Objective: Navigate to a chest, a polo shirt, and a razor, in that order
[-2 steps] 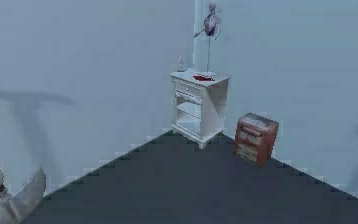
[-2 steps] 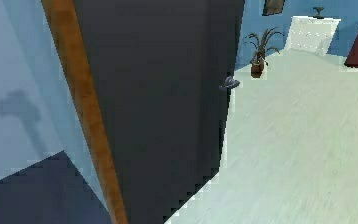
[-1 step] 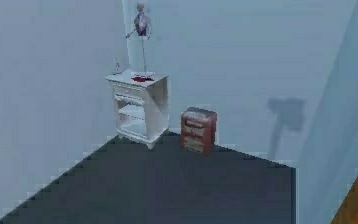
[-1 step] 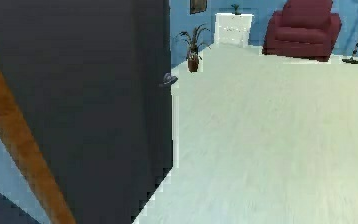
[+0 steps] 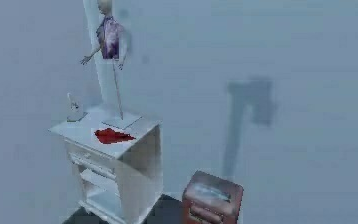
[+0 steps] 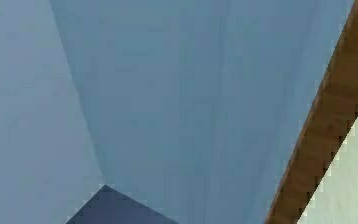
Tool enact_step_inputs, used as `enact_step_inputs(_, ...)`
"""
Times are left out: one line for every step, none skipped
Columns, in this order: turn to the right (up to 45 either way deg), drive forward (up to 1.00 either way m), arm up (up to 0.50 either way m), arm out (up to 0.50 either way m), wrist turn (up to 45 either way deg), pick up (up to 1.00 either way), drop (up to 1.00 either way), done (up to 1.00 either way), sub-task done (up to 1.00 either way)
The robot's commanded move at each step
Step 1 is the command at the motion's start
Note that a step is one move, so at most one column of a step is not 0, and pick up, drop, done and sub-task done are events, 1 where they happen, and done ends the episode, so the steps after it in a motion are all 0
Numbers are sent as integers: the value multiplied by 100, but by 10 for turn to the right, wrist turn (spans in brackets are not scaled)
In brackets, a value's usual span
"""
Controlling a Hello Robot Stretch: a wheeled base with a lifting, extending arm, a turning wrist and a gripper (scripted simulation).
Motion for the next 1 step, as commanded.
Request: enact_step_inputs(270, 0, 0, 0, 0, 0, 0, 0, 0)
